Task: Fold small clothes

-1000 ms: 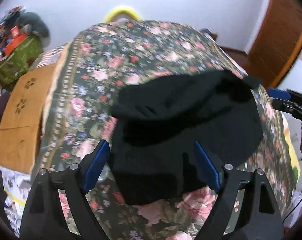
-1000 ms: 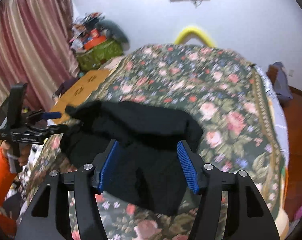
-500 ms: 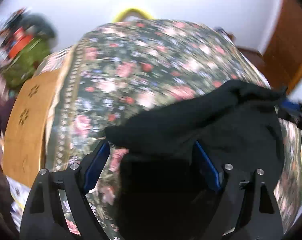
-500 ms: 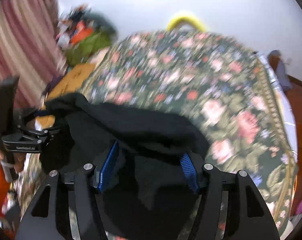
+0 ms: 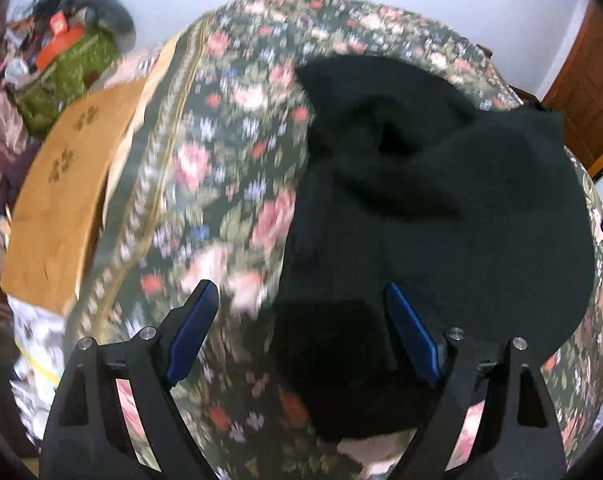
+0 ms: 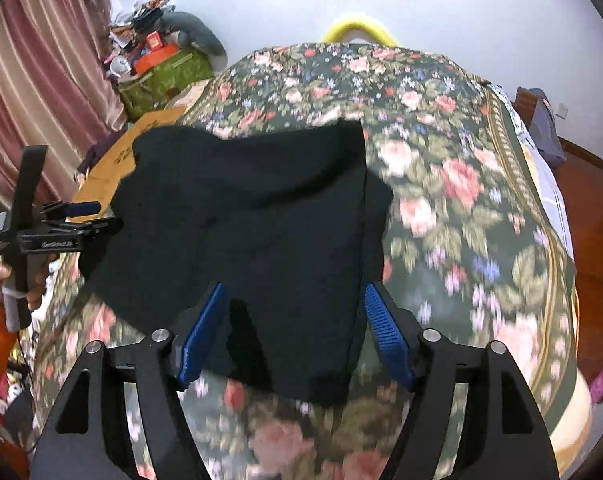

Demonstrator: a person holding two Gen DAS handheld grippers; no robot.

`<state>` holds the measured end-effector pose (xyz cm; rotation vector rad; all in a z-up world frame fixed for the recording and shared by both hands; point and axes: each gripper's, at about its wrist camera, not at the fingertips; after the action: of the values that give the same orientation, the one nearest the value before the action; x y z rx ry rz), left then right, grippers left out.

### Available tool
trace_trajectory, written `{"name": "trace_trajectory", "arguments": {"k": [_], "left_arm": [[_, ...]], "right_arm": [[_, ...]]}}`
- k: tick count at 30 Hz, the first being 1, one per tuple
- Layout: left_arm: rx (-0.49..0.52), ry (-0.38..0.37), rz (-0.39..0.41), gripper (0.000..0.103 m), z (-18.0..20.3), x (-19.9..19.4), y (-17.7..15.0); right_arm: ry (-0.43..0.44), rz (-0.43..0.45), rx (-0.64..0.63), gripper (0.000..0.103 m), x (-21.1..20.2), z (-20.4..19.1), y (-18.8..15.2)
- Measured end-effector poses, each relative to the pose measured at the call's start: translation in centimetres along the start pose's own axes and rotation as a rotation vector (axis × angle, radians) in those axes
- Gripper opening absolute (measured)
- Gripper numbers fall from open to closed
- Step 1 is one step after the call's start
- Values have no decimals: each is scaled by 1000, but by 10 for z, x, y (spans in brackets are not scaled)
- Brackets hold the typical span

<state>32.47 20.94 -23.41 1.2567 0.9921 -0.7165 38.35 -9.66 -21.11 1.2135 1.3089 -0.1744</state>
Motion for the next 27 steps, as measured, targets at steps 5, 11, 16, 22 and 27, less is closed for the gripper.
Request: {"name": "trace_trajectory", "arguments": {"k": [5,11,16,22,27], "left_arm": [[-131,-154,-49,86,-12,6,-17],[-156,-246,-62,62,-1,5,-25],[-126,-259,-54,34,10,-3,-28],[-12,-206,-42,32,14,-10,-23],[-24,-174,-18,65,7,-7,-11]], "right_arm": [[5,-42,25,71,-1,0,-25],[-1,-17,66,71,3,7,-32],[59,-24,162,71,26,24,-22],[84,37,226,71,32,36,-4],[59,36,222,71,34,46,6]]}}
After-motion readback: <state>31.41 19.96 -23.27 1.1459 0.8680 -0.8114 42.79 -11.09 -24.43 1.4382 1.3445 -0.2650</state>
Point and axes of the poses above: each gripper's, at about its wrist camera, not at the fingertips, and x roughly the way its jaws point, z to its right, y to its top
